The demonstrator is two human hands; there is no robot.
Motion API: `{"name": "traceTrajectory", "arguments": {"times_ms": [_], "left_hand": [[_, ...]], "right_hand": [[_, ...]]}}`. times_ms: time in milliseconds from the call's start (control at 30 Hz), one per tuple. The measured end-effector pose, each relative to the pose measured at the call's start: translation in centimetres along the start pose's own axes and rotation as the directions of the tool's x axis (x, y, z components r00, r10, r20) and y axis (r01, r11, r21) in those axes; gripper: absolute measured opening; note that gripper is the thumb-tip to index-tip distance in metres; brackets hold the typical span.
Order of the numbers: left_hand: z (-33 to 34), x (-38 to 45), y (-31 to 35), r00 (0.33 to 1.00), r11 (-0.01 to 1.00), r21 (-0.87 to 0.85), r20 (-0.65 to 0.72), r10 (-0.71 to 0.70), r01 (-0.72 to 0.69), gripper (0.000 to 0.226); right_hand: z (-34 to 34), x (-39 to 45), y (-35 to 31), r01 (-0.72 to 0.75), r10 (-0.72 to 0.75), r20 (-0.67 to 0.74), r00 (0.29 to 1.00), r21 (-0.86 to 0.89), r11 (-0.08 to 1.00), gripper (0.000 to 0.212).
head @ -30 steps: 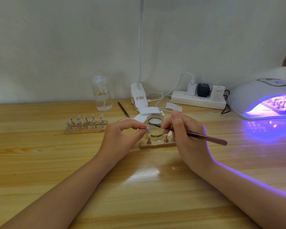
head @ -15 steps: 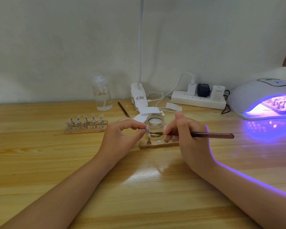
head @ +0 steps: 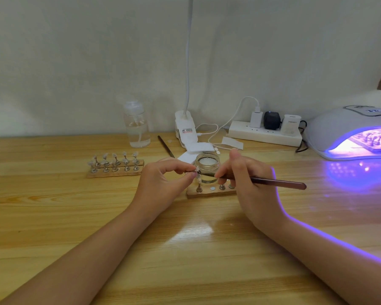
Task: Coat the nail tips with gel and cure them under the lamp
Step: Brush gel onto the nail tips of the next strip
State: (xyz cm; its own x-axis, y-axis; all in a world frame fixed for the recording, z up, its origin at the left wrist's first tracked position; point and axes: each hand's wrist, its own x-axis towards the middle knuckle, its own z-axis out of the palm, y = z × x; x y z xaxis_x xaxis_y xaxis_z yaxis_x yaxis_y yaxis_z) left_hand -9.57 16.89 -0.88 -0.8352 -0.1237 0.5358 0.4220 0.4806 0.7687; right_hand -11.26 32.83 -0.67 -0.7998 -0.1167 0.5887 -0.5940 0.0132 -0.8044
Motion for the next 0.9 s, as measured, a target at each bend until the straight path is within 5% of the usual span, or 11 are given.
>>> {"name": "traceTrajectory", "arguments": {"times_ms": [900], "left_hand": [[0.09, -0.03, 0.22, 0.999, 0.998, -0.039, 0.0, -0.039, 0.039, 0.025]], "right_hand": [[-0.04, 0.16, 0.11, -0.024, 0.033, -0.1, 0.994, 0.088, 0.996, 0.044]]}}
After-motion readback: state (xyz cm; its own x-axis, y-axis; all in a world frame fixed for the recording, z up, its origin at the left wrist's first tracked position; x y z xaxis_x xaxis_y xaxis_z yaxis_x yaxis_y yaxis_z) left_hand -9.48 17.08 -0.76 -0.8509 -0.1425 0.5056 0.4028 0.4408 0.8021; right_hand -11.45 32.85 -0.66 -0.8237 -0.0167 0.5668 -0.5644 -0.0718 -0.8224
